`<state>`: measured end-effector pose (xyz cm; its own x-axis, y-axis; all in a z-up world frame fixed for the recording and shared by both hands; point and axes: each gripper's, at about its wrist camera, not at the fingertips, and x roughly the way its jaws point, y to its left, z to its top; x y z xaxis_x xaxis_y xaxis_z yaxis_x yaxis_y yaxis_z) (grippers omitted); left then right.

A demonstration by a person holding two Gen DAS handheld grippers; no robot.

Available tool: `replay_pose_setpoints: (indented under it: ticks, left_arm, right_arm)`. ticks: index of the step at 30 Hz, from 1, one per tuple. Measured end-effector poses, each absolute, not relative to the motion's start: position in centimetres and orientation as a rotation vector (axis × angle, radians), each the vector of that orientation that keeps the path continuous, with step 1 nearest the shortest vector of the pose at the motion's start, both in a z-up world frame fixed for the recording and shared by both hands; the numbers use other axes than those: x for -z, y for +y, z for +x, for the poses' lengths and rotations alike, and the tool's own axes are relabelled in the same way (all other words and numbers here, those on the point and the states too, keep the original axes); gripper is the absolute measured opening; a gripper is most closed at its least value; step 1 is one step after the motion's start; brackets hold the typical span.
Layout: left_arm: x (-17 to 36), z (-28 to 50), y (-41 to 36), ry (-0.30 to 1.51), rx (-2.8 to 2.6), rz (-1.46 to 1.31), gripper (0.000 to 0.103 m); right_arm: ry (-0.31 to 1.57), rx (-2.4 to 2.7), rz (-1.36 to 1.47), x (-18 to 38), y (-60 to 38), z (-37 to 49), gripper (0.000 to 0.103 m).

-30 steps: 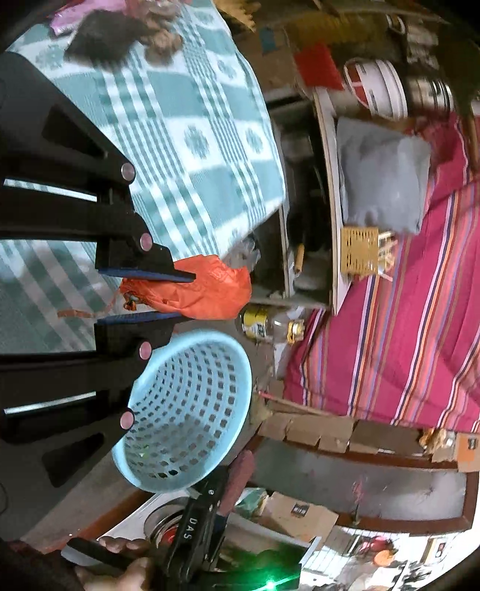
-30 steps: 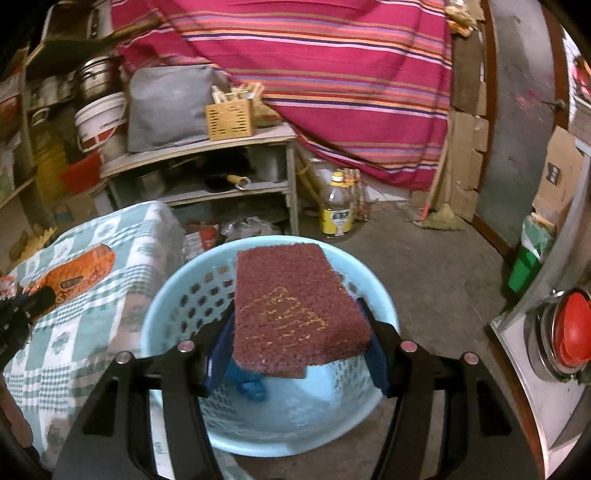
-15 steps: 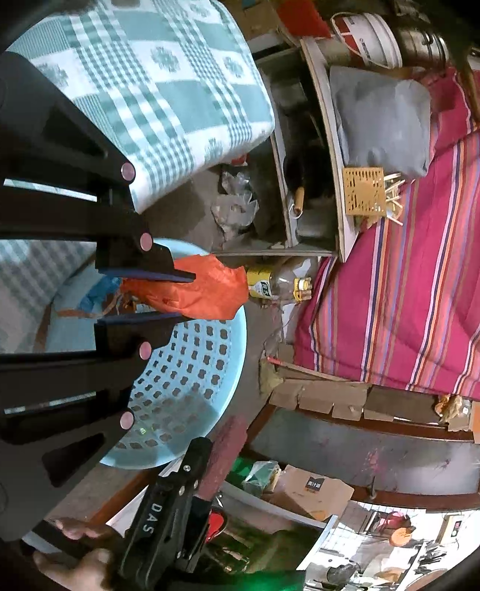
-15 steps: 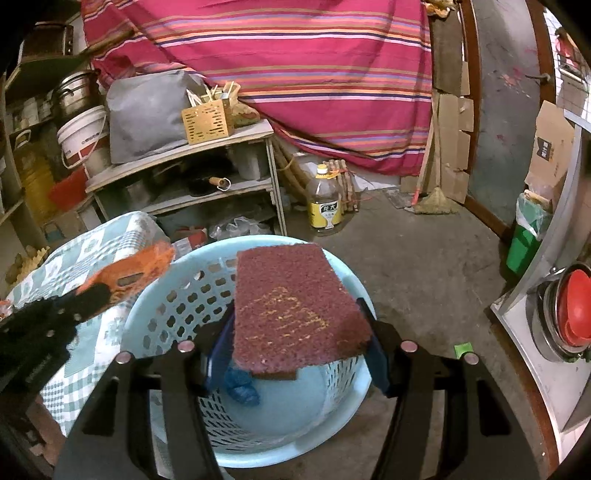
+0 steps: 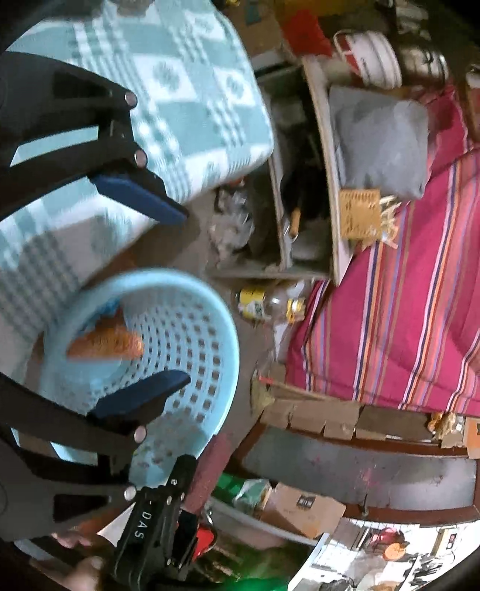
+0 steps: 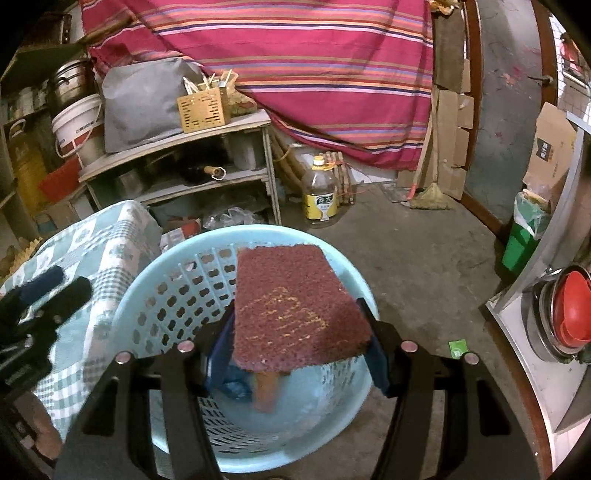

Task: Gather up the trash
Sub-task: 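Carry both items over the basket and open both tools to drop them, then return to the table and grasp the red snack wrapper with the left tool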

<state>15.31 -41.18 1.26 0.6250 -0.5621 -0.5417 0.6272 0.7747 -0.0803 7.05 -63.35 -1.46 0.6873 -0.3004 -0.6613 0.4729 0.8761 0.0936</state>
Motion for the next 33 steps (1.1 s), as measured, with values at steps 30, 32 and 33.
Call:
replay_pose_setpoints:
  ticks: [30, 32, 33]
  left_arm:
    - [-3.4, 15.2, -8.5, 0.578, 0.132, 0.095, 0.097]
    - [-2.5, 15.3, -7.2, 0.604, 0.11, 0.093, 0.097]
    - [-2.0, 15.3, -6.3, 0.616, 0.093, 0.098, 0.097]
  right_arm:
    - [0.661, 0.182, 0.103, -1.1, -43.4, 12.9, 0.091]
    - [0.672, 0.16, 0.097, -0.9, -42.0, 13.5, 0.091]
    - [0.678, 0.15, 0.094, -0.7, -41.2, 13.8, 0.091]
